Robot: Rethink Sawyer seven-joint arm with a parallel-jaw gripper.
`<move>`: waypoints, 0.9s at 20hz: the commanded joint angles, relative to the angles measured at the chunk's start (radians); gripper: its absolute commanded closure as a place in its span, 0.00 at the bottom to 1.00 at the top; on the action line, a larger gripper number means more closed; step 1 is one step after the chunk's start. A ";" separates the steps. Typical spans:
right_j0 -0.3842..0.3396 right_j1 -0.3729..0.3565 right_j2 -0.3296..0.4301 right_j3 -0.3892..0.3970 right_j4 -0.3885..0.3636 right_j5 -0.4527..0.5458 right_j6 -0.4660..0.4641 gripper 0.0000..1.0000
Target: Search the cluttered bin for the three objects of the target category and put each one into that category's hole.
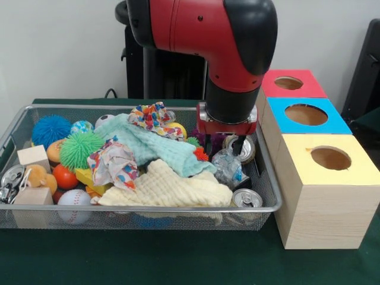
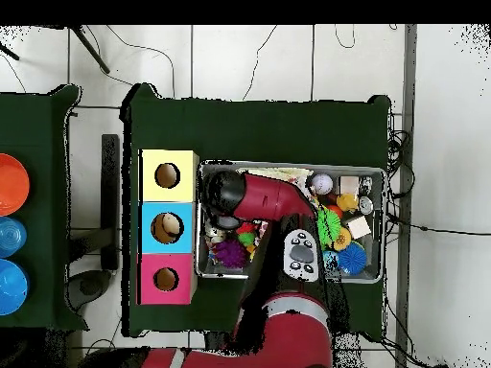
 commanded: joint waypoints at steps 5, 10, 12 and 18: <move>-0.044 0.085 0.046 0.016 0.035 -0.094 0.206 0.00; -0.016 0.089 0.040 0.011 0.055 -0.086 0.244 0.00; 0.000 0.087 0.034 0.007 0.062 -0.078 0.261 0.00; 0.024 0.093 0.025 -0.006 0.079 -0.069 0.281 0.00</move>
